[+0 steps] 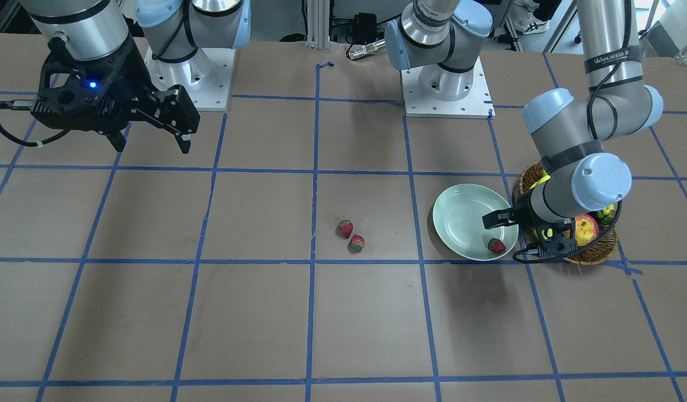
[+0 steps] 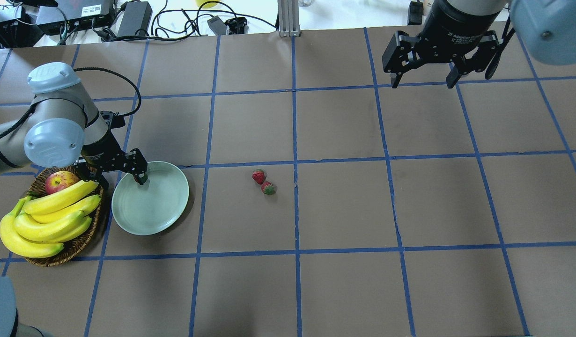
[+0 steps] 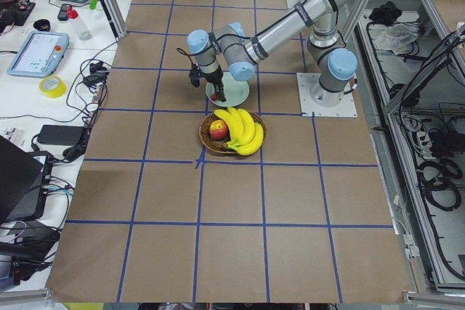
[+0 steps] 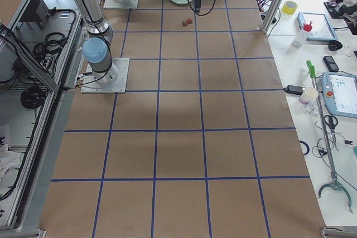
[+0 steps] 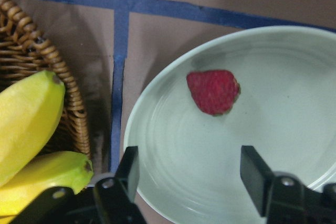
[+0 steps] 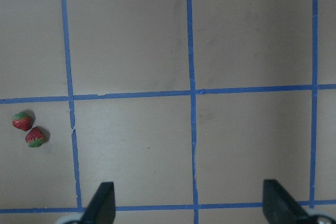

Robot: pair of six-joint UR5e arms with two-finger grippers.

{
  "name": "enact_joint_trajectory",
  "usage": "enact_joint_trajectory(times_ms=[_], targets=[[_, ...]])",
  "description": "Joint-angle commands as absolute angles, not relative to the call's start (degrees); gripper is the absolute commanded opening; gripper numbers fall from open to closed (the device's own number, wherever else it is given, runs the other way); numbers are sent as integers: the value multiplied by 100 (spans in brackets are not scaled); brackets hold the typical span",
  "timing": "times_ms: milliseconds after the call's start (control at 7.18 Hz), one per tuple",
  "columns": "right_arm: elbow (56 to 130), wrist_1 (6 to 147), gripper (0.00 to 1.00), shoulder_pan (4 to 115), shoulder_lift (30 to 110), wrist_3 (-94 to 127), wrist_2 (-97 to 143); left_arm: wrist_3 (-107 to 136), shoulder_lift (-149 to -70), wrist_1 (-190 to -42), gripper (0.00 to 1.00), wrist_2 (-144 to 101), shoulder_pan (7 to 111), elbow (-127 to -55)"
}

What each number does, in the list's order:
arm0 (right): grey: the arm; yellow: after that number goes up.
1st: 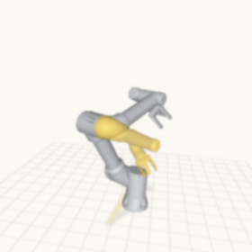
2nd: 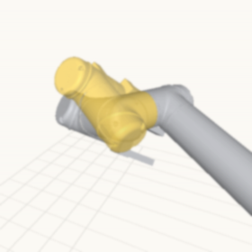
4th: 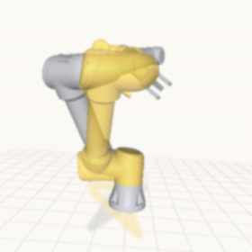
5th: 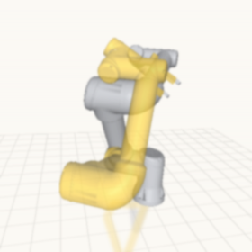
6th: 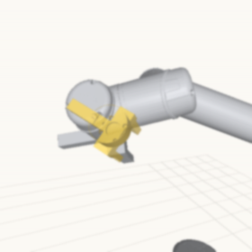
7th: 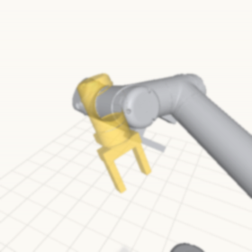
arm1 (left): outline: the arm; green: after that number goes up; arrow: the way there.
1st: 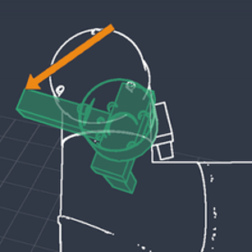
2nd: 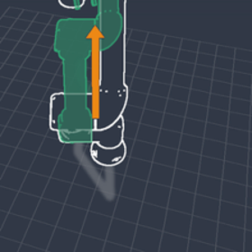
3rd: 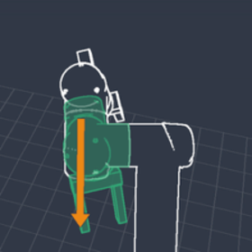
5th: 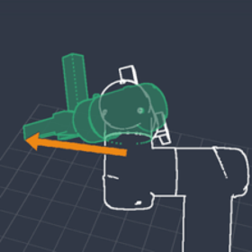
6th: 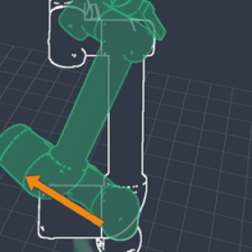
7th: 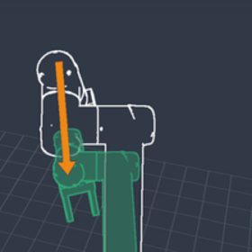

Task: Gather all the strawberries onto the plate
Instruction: 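Move the left gripper back to the two strawberries and grasp one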

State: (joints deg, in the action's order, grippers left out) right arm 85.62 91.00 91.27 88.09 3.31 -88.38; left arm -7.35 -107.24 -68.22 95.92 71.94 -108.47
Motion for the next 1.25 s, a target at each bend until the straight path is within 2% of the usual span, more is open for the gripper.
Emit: enact_joint_trajectory(times_ms=[0, 279, 697, 1115], targets=[[8657, 9123, 100, 9123, 8807, 351, -8850, -659, -10609, -6855, 100, 9615, 7460, -10618], [8578, 9237, 100, 9001, 8780, 256, -8885, 92, -10678, -6908, 100, 9589, 8101, -10083], [8570, 9290, 100, 8904, 8763, 325, -8824, 953, -10714, -6786, 100, 8721, 8663, -10072], [8692, 9263, 100, 8886, 8701, 273, -8850, 1828, -11090, -5744, 100, 8271, 9490, -10134]])
